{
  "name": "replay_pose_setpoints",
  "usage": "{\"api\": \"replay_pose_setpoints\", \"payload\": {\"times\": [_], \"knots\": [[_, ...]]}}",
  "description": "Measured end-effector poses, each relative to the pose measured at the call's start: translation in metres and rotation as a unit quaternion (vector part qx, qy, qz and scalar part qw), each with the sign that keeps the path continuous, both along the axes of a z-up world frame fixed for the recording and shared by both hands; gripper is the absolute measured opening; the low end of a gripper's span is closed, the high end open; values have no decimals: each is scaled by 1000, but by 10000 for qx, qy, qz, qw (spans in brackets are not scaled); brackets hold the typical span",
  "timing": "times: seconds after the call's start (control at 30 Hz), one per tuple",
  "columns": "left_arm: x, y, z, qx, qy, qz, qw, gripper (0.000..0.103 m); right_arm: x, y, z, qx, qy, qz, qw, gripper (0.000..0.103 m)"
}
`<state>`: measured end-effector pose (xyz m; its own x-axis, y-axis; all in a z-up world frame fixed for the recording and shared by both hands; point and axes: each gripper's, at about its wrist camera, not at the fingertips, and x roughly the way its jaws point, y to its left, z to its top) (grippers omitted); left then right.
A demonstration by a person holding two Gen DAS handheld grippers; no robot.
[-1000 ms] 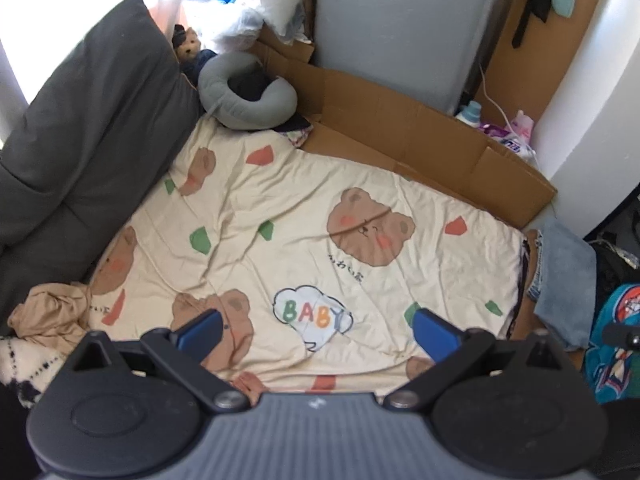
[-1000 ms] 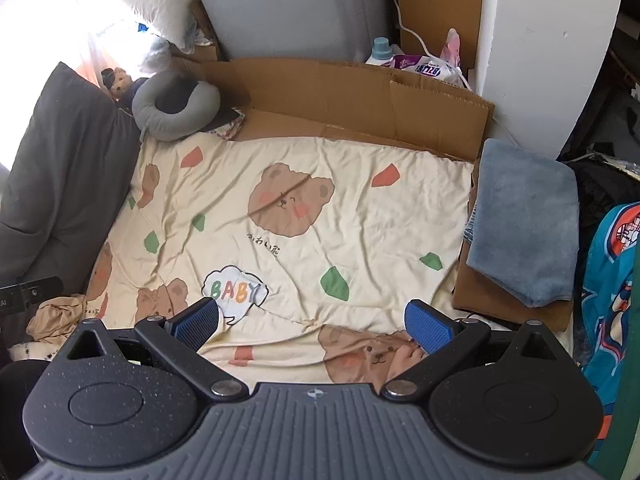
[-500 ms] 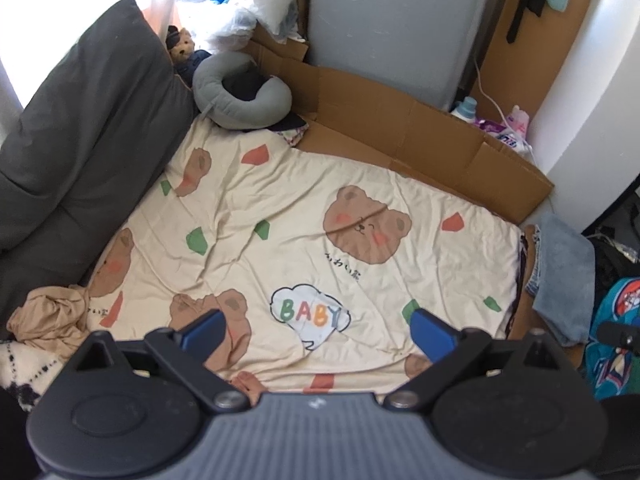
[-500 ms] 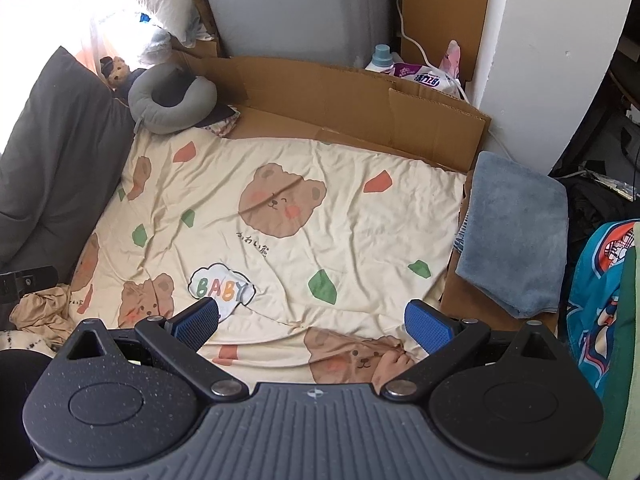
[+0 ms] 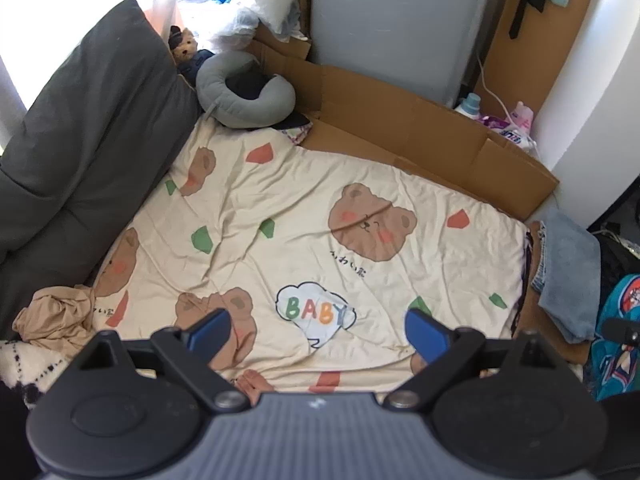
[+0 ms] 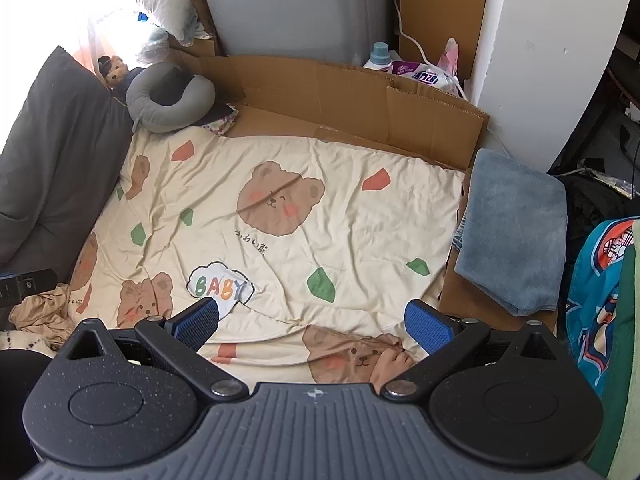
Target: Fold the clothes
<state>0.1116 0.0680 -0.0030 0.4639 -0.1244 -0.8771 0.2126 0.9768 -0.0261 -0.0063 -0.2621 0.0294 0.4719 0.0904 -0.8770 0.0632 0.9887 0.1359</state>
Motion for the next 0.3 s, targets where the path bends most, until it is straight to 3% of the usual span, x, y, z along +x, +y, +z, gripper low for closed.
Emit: {"api": "replay_pose_setpoints", "payload": {"times": [0.3], "knots": [[1,2,-1,-89,106,20,9999,95,0,-8,-2,151,17,-93,9998,102]]}}
